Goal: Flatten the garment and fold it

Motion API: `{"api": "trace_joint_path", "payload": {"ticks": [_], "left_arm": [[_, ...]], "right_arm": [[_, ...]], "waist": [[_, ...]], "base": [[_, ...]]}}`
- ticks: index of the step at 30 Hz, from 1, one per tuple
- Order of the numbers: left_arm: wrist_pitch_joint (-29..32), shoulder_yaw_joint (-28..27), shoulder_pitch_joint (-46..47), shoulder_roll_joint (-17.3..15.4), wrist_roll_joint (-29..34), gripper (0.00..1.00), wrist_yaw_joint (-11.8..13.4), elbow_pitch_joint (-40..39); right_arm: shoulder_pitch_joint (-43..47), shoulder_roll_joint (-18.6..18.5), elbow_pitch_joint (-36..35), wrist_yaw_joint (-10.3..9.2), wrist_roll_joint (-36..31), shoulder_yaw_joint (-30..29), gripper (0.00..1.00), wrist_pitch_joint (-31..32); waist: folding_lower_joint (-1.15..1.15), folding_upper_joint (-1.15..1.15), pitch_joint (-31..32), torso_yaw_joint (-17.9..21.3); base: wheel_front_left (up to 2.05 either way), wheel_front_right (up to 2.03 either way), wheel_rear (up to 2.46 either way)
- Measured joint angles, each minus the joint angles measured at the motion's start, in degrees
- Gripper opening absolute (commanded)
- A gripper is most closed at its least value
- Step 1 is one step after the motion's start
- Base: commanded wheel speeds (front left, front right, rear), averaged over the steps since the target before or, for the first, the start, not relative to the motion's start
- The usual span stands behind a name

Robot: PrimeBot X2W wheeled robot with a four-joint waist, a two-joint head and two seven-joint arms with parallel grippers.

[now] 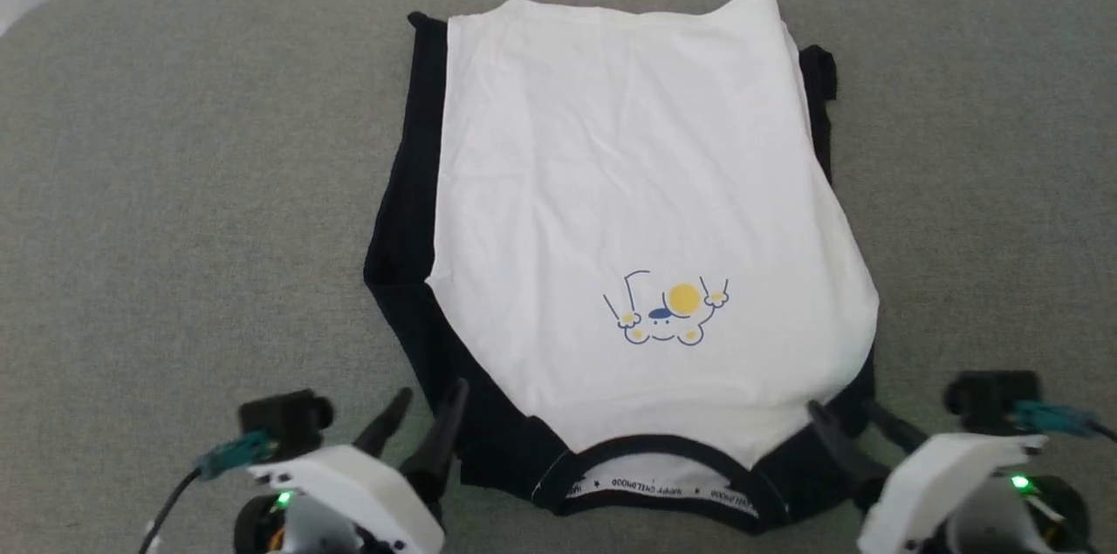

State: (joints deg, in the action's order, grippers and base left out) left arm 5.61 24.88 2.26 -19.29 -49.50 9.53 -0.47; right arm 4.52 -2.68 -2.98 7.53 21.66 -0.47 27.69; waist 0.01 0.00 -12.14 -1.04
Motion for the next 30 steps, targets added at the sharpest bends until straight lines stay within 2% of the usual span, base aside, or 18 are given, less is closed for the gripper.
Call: {"api": "trace_joint_path", "payload": {"ticks": [3,5,9,13,16,19,23,26,30], "left_arm": [[-4.3,-2.8,-3.6,-1.3,1.0,1.00,2.3,-5.9],[-9.1,-5.6,-5.0,-0.8,2.0,1.00,4.0,-9.1],[-18.2,-7.9,-5.6,-0.7,8.7,1.00,5.7,-11.9],[-20.2,-8.3,-5.6,-1.6,20.8,1.00,8.2,-11.5],[-20.3,-9.5,-5.8,0.6,26.7,1.00,9.2,-12.2],[-20.3,-10.2,-7.3,2.9,30.2,1.00,9.2,-12.1],[-20.3,-11.7,-9.6,5.8,31.9,1.00,8.0,-11.6],[-20.3,-13.3,-10.0,6.7,32.6,1.00,6.5,-11.5],[-20.3,-14.3,-8.6,6.0,32.9,1.00,2.8,-10.4]], "right_arm": [[2.5,-0.1,-6.3,0.00,1.0,-3.6,1.00,-1.6],[3.3,-0.2,-9.4,0.00,1.1,-5.2,1.00,-3.5],[3.4,-0.2,-13.2,0.00,-0.7,-6.3,1.00,-11.5],[2.9,-0.2,-13.4,0.00,-7.4,-5.2,1.00,-20.1],[2.9,-0.1,-12.6,0.01,-11.2,-4.8,1.00,-26.0],[2.9,-0.2,-11.4,0.01,-15.7,-4.8,1.00,-31.7],[3.7,-0.2,-8.8,0.00,-16.2,-5.1,1.00,-36.4],[4.1,-0.2,-7.4,0.00,-16.1,-5.1,1.00,-38.0],[4.0,-0.2,-6.7,0.00,-16.0,-4.9,1.00,-38.9]], "waist": [[0.00,0.00,0.8,0.1],[0.00,0.00,1.2,0.3],[0.00,0.00,1.9,0.6],[0.00,0.00,2.9,0.7],[0.00,0.00,3.8,0.6],[-0.01,0.00,4.7,0.4],[-0.01,0.00,5.6,0.2],[-0.01,0.00,5.6,0.1],[-0.01,0.00,4.6,0.2]], "base": [[0.00,0.00,0.00],[0.00,0.00,0.00],[0.00,0.00,0.00],[0.00,0.00,0.00],[0.00,0.00,0.00],[0.00,0.00,0.00],[0.00,0.00,0.00],[0.00,0.00,0.00],[0.00,0.00,0.00]]}}
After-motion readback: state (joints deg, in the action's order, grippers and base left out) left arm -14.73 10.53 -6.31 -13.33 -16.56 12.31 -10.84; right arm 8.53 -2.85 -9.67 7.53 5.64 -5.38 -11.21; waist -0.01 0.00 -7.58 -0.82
